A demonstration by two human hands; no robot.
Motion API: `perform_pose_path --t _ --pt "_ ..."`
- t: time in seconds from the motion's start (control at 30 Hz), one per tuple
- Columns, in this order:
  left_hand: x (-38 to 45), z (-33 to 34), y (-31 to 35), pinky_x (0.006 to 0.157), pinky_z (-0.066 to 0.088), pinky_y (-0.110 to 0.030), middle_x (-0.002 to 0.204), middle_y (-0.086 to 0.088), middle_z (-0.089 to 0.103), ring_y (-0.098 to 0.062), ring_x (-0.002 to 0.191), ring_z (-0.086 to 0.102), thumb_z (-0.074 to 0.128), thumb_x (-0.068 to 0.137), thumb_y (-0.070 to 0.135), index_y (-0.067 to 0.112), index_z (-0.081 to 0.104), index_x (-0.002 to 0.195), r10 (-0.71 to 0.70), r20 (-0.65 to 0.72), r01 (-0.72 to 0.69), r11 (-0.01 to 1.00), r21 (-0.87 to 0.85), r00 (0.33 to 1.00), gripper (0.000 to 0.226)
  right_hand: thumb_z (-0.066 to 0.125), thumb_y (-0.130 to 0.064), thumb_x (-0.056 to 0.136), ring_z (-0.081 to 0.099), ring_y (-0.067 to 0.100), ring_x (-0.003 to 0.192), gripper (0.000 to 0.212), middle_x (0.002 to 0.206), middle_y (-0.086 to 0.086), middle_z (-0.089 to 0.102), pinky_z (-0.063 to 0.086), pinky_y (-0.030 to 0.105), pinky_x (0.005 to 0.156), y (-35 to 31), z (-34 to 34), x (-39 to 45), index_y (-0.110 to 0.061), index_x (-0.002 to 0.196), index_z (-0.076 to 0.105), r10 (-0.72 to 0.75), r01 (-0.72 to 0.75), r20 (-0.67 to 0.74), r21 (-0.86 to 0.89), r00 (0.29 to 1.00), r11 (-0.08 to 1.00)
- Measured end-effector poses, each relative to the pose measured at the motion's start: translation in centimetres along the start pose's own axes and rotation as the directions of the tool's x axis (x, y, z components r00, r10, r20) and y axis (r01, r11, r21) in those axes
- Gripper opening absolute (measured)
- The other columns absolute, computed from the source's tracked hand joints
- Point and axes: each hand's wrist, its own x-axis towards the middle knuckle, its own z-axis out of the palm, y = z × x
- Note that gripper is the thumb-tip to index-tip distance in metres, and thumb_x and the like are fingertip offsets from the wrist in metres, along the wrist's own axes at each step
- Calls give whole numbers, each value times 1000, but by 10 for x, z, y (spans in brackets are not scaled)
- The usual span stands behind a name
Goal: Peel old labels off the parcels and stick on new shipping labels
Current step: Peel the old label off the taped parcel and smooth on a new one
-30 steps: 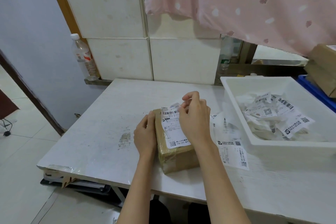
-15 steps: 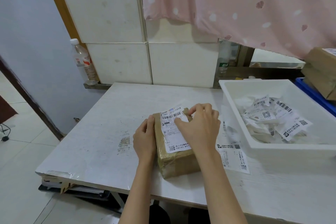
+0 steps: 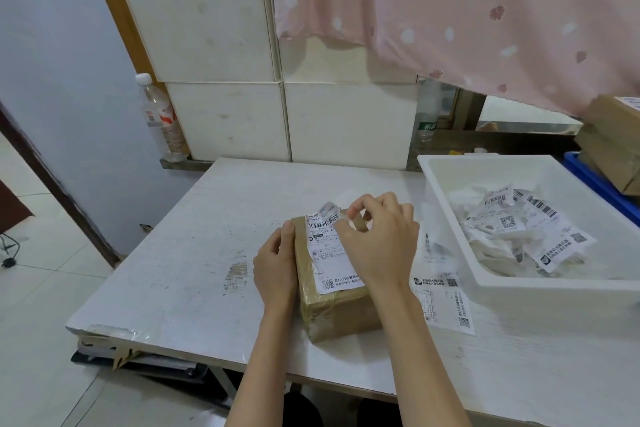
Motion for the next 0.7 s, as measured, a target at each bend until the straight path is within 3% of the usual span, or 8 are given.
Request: perform_pose_path --t 0.1,0.2,0.27,0.37,0.53,0.7 --pt "0 0 1 60 34 -33 53 7 57 -14 58 49 45 99 49 19 55 59 -4 -1 4 1000 -5 1000 52 62 -17 79 39 15 87 13 67 -13 45 25 26 75 0 1 -2 -26 82 53 -12 11 132 6 991 1000" --pt "0 0 2 58 31 -33 48 13 53 -12 55 46 45 100 49 26 52 51 -9 3 9 1000 0 1000 54 61 -6 81 42 14 89 23 69 -10 51 32 14 80 1 0 -2 -27 77 55 -9 -15 145 164 989 986" --pt "-1 0 3 58 31 -32 49 12 55 -11 56 47 45 100 49 26 53 52 -11 1 11 1000 -3 1000 53 63 -3 81 46 14 92 28 75 -6 53 44 22 80 1 -3 -3 -29 74 57 10 -47 133 277 991 960" --pt "-1 1 4 59 32 -32 52 9 55 -12 56 48 44 99 50 23 52 57 -15 4 15 1000 4 1000 51 65 0 80 50 15 91 30 78 -6 51 45 22 76 -2 -7 -6 -28 73 57 17 -54 111 338 994 940" --pt "1 1 3 58 31 -32 47 11 52 -13 55 46 45 99 51 23 49 53 -24 6 24 1000 12 1000 54 63 -6 81 42 6 91 21 69 -10 51 42 29 76 -2 -5 -2 -25 78 54 32 -65 126 262 991 963" --pt "0 1 4 58 31 -32 49 10 54 -12 55 48 45 99 51 23 51 54 -22 8 22 1000 12 1000 53 63 -19 77 36 16 91 24 82 -10 53 37 32 74 -3 -5 -3 -23 92 45 -19 5 257 56 966 998"
